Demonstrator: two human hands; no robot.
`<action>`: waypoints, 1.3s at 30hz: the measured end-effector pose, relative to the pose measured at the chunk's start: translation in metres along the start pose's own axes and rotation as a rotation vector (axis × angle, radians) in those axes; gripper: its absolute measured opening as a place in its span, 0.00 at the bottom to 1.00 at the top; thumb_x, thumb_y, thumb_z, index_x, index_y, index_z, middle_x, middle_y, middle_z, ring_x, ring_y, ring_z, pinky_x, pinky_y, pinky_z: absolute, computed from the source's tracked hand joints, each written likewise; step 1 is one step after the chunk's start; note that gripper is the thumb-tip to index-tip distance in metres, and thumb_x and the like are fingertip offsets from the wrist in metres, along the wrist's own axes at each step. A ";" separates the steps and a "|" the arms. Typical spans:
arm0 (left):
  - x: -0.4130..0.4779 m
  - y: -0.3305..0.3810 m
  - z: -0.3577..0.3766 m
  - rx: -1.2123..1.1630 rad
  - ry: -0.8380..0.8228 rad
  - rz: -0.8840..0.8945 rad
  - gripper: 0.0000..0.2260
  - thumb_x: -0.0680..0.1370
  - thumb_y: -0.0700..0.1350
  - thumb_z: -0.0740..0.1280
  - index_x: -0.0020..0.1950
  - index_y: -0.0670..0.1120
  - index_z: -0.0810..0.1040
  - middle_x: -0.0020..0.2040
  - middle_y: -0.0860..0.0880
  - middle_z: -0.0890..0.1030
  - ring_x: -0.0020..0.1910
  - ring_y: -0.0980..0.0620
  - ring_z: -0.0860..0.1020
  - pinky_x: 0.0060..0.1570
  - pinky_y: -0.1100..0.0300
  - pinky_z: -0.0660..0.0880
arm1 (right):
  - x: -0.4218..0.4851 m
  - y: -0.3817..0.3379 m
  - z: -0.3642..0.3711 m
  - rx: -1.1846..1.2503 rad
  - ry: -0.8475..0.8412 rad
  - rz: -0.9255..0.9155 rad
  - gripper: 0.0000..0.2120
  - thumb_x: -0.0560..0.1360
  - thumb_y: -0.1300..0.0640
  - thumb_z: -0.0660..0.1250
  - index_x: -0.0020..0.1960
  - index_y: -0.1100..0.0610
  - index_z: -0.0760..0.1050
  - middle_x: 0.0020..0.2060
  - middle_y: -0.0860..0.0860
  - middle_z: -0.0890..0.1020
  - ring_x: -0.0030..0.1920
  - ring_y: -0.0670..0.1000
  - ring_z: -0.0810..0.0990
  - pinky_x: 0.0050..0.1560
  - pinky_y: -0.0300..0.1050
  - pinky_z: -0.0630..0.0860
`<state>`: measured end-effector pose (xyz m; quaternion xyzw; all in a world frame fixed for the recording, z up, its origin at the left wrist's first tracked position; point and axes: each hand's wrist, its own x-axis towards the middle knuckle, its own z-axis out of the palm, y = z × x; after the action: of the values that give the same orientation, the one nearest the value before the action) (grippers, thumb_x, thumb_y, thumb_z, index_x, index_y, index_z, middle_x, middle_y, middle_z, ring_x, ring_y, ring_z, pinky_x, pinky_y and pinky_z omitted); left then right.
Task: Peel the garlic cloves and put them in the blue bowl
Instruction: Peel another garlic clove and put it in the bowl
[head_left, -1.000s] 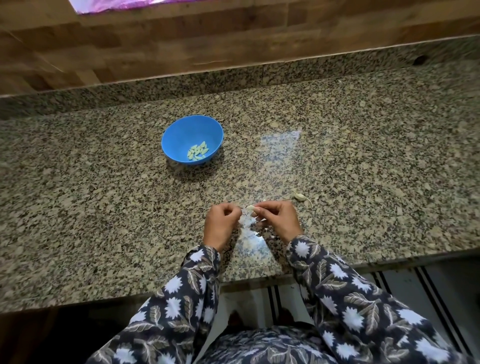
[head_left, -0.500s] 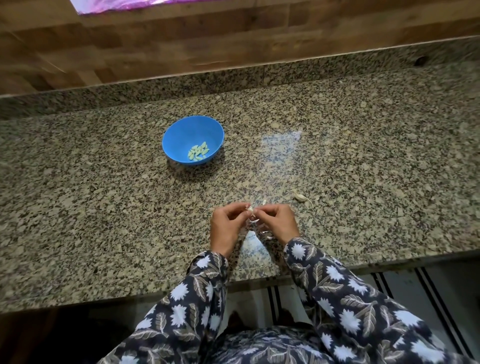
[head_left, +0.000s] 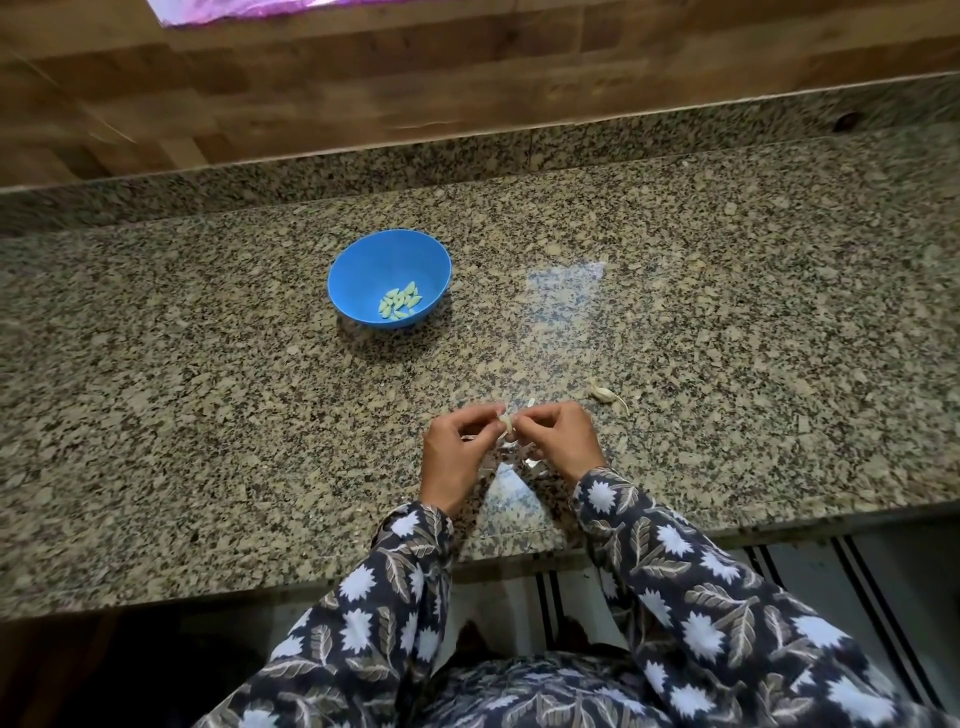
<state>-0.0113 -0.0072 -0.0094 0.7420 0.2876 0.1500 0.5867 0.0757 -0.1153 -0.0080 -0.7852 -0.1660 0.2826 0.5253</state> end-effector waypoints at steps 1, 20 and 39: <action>0.000 0.000 -0.001 -0.018 -0.001 -0.003 0.11 0.72 0.35 0.70 0.55 0.39 0.80 0.50 0.45 0.83 0.48 0.51 0.82 0.49 0.60 0.79 | 0.000 0.000 0.000 0.046 -0.007 0.024 0.08 0.73 0.63 0.67 0.38 0.53 0.81 0.34 0.52 0.83 0.34 0.50 0.80 0.39 0.45 0.78; -0.003 0.002 0.003 -0.335 0.011 -0.214 0.05 0.72 0.34 0.70 0.47 0.40 0.81 0.42 0.45 0.83 0.37 0.55 0.82 0.36 0.66 0.77 | -0.002 0.000 0.007 0.381 0.009 0.153 0.05 0.71 0.66 0.69 0.46 0.63 0.78 0.38 0.55 0.81 0.29 0.47 0.79 0.25 0.38 0.76; -0.001 -0.001 -0.005 -0.305 -0.036 -0.281 0.04 0.74 0.37 0.68 0.46 0.37 0.81 0.37 0.43 0.81 0.32 0.55 0.78 0.33 0.66 0.76 | 0.005 0.005 -0.004 0.072 -0.101 -0.047 0.09 0.75 0.64 0.64 0.54 0.65 0.77 0.39 0.59 0.83 0.32 0.54 0.80 0.30 0.41 0.77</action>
<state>-0.0150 -0.0039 -0.0087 0.5998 0.3517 0.0954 0.7123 0.0820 -0.1176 -0.0126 -0.7466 -0.2004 0.3151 0.5506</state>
